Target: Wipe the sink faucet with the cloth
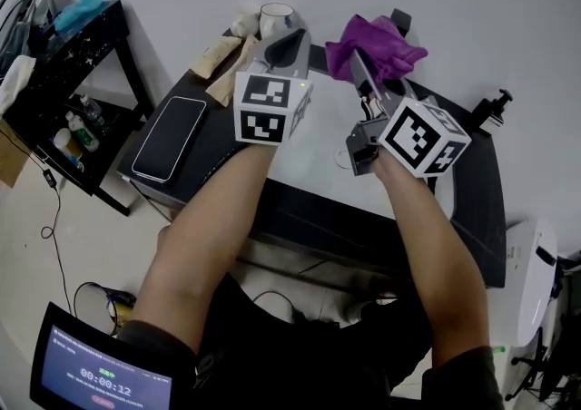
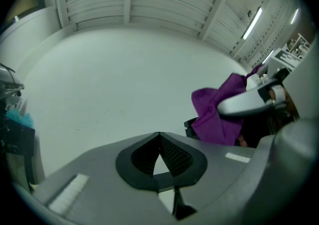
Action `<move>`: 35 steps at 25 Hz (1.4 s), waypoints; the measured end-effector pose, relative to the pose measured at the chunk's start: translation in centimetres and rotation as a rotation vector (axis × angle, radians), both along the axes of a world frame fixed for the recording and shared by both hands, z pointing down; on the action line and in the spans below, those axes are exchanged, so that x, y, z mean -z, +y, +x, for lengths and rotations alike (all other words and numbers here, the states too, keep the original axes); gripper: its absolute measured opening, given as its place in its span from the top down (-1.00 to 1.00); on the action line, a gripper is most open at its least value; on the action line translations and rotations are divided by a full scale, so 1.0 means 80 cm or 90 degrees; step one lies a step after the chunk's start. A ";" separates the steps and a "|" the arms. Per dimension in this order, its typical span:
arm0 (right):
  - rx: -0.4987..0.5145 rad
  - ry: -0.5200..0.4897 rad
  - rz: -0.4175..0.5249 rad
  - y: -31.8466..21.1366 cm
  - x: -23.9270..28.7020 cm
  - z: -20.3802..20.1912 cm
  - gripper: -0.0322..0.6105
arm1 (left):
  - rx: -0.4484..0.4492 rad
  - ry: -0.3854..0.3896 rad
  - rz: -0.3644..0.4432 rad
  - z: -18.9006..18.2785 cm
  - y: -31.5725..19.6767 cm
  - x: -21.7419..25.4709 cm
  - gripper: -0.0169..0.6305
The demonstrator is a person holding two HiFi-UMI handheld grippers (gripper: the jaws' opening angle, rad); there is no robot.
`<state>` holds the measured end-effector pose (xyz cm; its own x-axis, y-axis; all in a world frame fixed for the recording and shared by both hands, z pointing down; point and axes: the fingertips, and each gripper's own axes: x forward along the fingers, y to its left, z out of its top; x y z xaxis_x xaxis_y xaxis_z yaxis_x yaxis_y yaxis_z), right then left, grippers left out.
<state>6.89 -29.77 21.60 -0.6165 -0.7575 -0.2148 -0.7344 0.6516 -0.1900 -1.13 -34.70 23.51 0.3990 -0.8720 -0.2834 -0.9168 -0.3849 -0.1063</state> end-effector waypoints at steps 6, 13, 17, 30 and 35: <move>-0.078 0.216 0.174 -0.014 0.091 0.040 0.70 | 0.008 -0.006 -0.015 -0.004 -0.004 -0.007 0.90; -0.136 0.405 0.214 -0.070 0.099 0.097 0.70 | -0.003 -0.014 -0.015 0.009 -0.004 -0.005 0.90; -0.096 0.419 0.209 -0.042 0.058 0.079 0.70 | -0.019 -0.025 -0.008 0.023 -0.001 -0.002 0.90; -0.210 0.378 0.221 -0.051 0.042 0.149 0.70 | -0.016 -0.044 -0.014 0.030 -0.001 -0.007 0.90; -0.315 0.442 0.172 -0.107 0.050 0.213 0.70 | -0.022 -0.042 -0.020 0.026 -0.009 -0.012 0.90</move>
<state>23.91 -38.35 17.63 -0.2907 -0.9487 -0.1246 -0.8357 0.1883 0.5159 0.94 -35.41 24.44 0.4458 -0.8656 -0.2282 -0.8944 -0.4200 -0.1541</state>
